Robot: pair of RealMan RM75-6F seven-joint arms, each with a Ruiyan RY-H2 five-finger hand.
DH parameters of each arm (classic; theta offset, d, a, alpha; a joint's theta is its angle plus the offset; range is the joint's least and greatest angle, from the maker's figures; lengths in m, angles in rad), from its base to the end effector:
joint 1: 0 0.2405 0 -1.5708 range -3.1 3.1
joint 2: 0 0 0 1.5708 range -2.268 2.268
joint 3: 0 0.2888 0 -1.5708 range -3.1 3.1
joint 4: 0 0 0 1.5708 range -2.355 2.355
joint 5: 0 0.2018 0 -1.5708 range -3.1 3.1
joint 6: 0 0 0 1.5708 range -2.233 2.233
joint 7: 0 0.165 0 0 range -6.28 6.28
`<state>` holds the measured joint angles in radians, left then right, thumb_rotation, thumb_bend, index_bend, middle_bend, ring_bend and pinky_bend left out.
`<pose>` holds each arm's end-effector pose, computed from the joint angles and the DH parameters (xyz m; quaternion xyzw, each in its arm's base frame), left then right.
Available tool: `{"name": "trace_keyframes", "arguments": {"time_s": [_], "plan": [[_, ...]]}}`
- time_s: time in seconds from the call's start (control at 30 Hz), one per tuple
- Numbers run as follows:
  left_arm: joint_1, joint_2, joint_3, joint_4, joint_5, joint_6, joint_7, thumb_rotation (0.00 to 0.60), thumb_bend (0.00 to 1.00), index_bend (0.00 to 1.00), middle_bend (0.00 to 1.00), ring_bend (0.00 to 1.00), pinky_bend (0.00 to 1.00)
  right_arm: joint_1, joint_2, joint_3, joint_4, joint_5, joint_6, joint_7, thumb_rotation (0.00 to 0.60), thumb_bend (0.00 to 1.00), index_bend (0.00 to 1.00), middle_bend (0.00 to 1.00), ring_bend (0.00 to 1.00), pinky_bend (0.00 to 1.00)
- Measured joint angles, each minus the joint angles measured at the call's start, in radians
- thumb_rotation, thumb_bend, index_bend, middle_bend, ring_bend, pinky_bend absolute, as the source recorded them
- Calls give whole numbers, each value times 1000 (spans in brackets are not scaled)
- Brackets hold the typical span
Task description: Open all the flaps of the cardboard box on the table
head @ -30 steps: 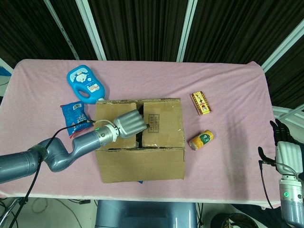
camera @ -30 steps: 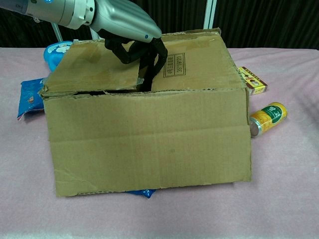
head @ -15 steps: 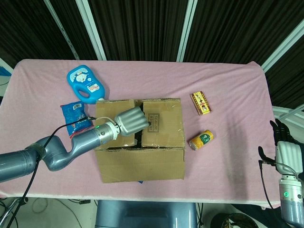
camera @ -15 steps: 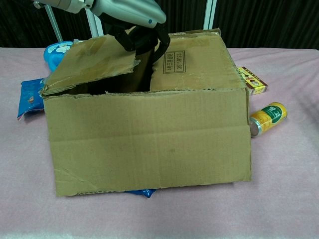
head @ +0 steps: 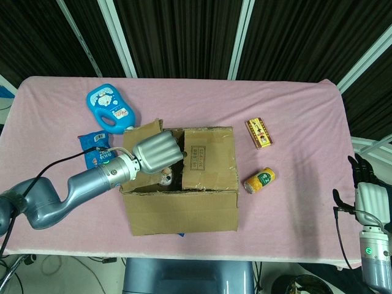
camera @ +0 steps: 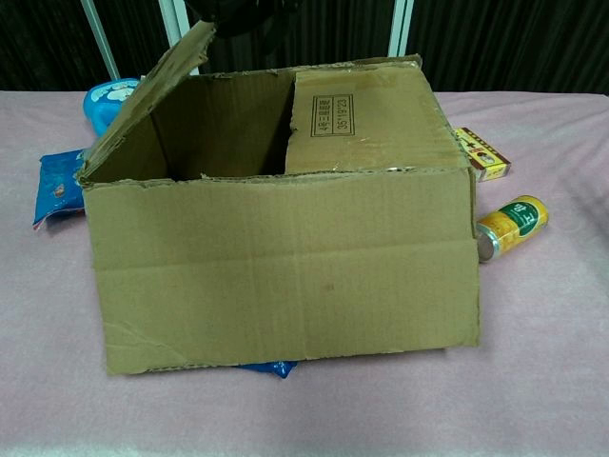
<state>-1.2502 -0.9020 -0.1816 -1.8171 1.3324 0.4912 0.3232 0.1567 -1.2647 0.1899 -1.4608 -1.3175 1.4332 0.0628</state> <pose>0.0113 0.3976 0.1255 -0.9168 -0.0245 -0.2548 0.3066 -0.3579 -0.2556 0.1710 0.5085 -0.4083 0.4288 0.6251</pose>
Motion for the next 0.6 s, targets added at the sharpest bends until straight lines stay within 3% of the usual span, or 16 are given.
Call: {"name": "trace_keyframes", "arguments": {"time_s": [0.6], "plan": [[197,318,22,-197,169,149,-92,600,1000,446,644,466,510,-2,-3,-3,-4,-4,-4,-19,600,416,0,10,0,233]]}}
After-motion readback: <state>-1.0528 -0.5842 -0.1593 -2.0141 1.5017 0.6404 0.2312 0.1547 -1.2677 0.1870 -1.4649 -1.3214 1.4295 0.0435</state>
